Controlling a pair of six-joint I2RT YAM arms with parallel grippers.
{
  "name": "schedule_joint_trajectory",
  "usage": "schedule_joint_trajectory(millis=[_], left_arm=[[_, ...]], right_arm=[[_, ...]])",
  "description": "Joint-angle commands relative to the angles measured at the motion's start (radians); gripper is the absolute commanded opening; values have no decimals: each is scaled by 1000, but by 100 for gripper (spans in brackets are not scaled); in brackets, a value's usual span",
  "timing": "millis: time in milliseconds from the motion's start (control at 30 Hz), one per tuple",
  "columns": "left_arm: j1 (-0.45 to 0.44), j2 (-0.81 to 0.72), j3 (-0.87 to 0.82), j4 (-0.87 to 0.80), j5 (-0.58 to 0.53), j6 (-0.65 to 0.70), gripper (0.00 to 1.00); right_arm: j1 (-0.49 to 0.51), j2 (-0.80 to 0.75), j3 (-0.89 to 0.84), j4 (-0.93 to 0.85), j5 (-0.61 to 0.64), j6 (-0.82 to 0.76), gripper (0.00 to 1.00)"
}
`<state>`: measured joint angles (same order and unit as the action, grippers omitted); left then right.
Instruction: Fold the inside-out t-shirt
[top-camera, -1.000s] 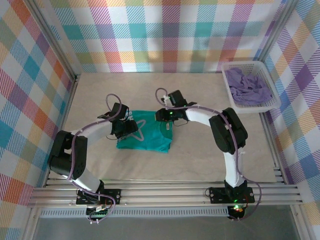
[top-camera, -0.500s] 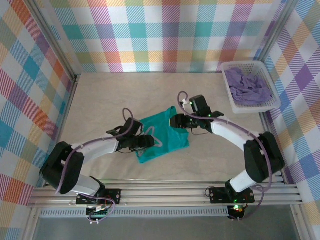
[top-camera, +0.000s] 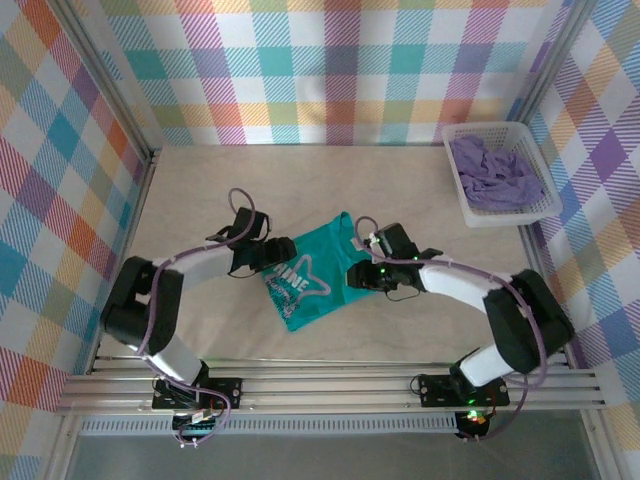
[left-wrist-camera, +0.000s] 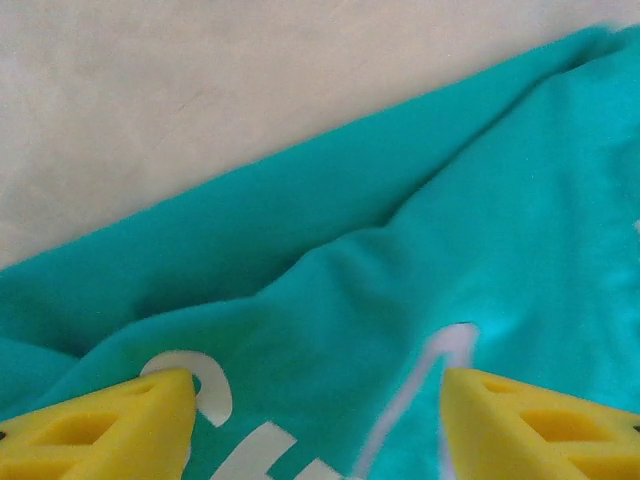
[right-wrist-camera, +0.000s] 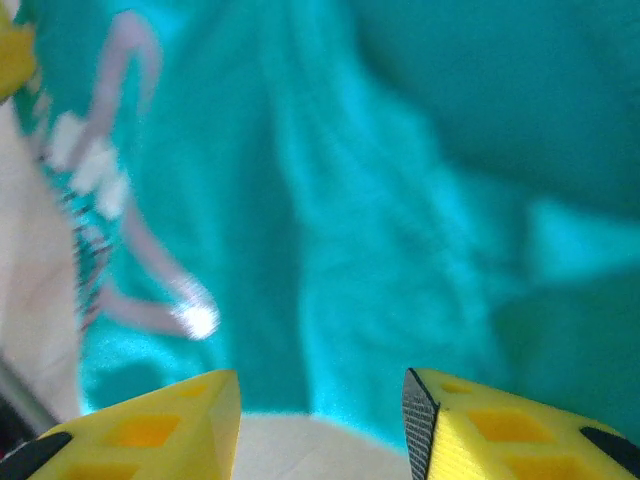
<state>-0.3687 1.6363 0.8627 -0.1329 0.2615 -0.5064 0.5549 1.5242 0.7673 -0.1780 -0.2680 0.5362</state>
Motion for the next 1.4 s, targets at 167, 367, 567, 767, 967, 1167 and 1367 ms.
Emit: schedule_joint_trajectory(millis=[167, 367, 567, 767, 967, 1167, 1367], left_arm=[[-72, -97, -170, -66, 109, 93, 64], [-247, -272, -258, 2, 107, -18, 66], [-109, -332, -167, 43, -65, 22, 75], [9, -28, 87, 82, 15, 151, 81], [48, 253, 386, -82, 105, 295, 82], [47, 421, 560, -210, 182, 349, 81], [35, 486, 591, -243, 250, 368, 79]], right_arm=[[-61, 274, 309, -18, 13, -96, 47], [-61, 382, 558, -109, -66, -208, 47], [-131, 267, 498, -219, 46, -297, 57], [-231, 272, 435, -276, 28, -264, 77], [-231, 355, 461, -269, 0, -255, 79], [-210, 410, 461, -231, -41, -222, 77], [-175, 436, 455, -204, -67, -195, 73]])
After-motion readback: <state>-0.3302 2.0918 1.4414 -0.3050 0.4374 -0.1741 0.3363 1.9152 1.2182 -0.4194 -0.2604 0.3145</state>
